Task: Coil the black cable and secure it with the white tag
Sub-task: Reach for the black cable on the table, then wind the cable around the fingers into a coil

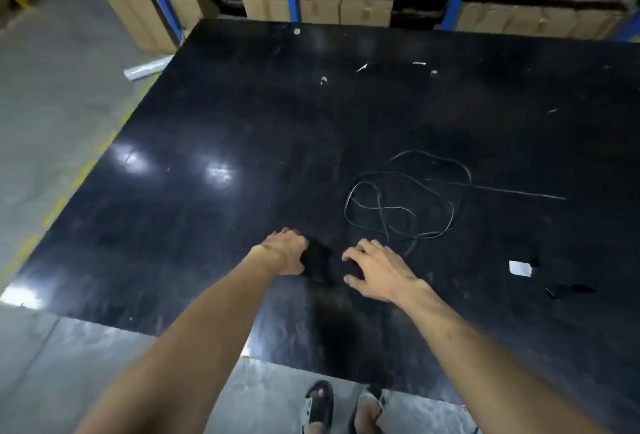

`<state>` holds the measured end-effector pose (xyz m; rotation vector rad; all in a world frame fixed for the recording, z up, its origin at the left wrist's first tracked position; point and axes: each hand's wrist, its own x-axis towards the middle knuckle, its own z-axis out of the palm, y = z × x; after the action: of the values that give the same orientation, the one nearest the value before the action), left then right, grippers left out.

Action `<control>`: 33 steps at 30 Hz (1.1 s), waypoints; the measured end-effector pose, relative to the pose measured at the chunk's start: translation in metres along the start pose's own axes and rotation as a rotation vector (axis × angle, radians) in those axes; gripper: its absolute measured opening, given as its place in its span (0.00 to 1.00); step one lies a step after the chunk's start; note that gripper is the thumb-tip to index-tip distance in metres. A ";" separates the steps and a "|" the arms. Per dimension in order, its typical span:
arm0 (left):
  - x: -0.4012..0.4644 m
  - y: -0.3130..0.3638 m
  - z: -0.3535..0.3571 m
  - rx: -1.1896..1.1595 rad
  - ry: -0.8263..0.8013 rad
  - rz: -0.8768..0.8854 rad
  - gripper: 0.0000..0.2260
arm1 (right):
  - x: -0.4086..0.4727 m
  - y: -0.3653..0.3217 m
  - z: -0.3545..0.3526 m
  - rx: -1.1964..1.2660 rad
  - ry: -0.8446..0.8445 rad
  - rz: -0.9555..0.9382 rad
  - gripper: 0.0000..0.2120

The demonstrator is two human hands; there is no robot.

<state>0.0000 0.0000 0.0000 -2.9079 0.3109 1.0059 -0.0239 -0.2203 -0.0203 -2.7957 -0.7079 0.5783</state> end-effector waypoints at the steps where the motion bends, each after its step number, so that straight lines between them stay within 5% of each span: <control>1: 0.003 -0.001 0.003 0.035 -0.037 -0.003 0.21 | 0.005 -0.003 0.007 -0.030 -0.045 -0.033 0.21; 9: 0.026 -0.007 0.023 0.130 0.019 0.097 0.11 | 0.028 -0.009 0.037 -0.050 -0.023 -0.114 0.12; 14: 0.022 -0.020 0.000 -0.523 -0.054 0.008 0.09 | 0.031 0.014 -0.013 0.151 0.182 0.070 0.07; 18: 0.012 -0.008 -0.036 -1.112 -0.042 0.150 0.14 | 0.028 0.042 -0.075 0.262 0.342 0.207 0.07; 24: -0.015 0.033 -0.090 -1.476 -0.192 0.379 0.16 | 0.007 0.068 -0.139 0.427 0.717 0.380 0.05; 33: -0.054 0.082 -0.133 -1.437 -0.688 0.715 0.27 | -0.032 0.059 -0.149 0.516 0.883 0.349 0.04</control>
<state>0.0223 -0.0858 0.1398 -2.9297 0.8790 3.3728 0.0375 -0.3015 0.1082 -2.3135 0.1063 -0.3929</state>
